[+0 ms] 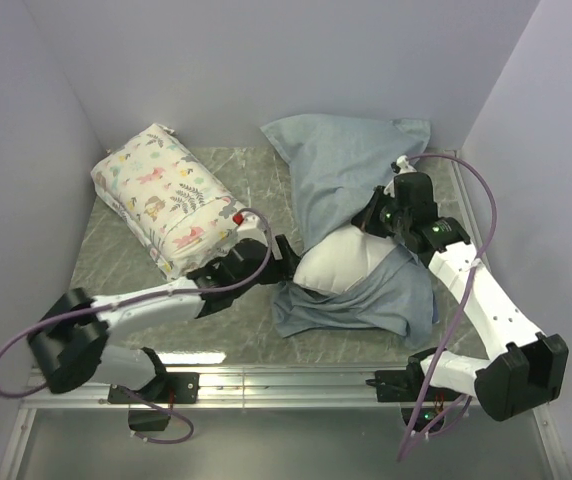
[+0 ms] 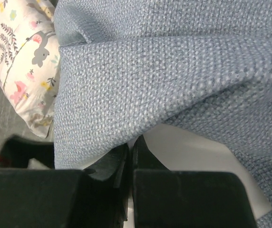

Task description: Remove the pillowcase from the pillow

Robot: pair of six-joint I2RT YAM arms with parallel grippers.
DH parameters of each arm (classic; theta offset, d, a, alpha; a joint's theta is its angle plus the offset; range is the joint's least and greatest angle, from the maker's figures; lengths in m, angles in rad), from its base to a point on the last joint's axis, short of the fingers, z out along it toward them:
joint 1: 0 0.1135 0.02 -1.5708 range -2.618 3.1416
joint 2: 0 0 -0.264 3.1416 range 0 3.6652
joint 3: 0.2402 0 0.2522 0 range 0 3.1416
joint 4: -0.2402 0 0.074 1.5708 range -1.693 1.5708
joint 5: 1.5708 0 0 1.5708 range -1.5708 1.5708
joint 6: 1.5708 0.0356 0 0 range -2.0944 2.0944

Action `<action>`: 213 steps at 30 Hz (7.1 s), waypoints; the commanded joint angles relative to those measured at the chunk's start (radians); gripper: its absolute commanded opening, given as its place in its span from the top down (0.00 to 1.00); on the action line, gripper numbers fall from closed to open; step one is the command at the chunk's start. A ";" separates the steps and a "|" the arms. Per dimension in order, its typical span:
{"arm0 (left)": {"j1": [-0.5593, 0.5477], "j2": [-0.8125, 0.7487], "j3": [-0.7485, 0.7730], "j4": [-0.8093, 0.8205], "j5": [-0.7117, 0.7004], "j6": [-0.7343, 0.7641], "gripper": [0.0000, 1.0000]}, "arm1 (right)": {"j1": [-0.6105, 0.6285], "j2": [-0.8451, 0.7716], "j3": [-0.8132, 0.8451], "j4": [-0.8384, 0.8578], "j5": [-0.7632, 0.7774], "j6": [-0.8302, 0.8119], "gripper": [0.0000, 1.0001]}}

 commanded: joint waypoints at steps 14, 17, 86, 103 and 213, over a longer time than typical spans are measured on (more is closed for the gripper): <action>-0.107 -0.066 0.369 -0.277 0.079 0.334 0.01 | 0.058 0.112 0.246 0.057 0.020 -0.047 1.00; -0.107 0.023 0.439 -0.286 0.105 0.376 0.01 | 0.080 0.141 0.278 0.033 0.043 -0.062 1.00; 0.617 0.341 1.063 -0.378 0.429 0.084 1.00 | 0.040 -0.285 -0.326 -0.073 0.389 0.005 1.00; 0.570 0.336 1.043 -0.384 0.390 0.107 1.00 | 0.318 -0.160 0.049 -0.045 0.436 0.005 0.17; 0.062 -0.375 0.187 -0.498 0.280 0.147 1.00 | 0.064 0.876 1.036 -0.286 0.675 -0.262 1.00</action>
